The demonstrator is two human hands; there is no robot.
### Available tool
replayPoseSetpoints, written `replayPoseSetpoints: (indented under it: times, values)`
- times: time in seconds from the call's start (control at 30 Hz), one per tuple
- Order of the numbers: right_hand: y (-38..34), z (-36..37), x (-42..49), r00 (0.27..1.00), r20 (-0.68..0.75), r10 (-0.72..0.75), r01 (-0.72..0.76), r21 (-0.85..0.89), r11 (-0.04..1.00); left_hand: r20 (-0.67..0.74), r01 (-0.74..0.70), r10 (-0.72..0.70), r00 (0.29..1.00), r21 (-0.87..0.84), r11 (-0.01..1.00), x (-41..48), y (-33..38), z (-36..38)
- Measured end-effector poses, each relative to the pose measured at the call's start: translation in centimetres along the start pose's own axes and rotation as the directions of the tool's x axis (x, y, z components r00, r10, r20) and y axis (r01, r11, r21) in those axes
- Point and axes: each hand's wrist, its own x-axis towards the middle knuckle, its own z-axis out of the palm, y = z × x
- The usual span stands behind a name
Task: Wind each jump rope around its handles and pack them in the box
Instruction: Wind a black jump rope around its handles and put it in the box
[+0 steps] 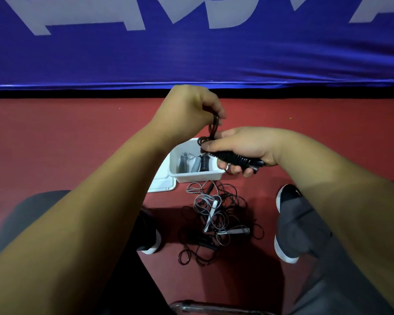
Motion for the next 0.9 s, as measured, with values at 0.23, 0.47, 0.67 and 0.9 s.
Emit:
replayPoseSetpoints:
  times: [0.23,0.47,0.67,0.9]
  values:
    - [1.3,-1.1,2.2,0.942,-0.336,-0.007,0.017,0.025,1.000,0.158,-0.150,0.106,0.982,0.304,0.941,0.2,-0.9,0.0]
    - [1.2,-1.0,3.3,0.915,-0.401,-0.041,0.083,0.090,0.992,0.146,0.165,-0.224,0.963,0.337,0.927,-0.2,-2.2,0.9]
    - [0.5,-0.8,2.6,0.923,-0.385,-0.020,0.118,0.233,0.965,0.245,0.200,-0.259,0.934,0.240,0.950,-1.0,-2.0,1.1]
    - [-0.2,-0.9,2.0,0.921,-0.389,-0.025,0.172,0.348,0.922,0.230,0.199,-0.198,0.953,0.020,0.980,-1.6,-0.7,1.1]
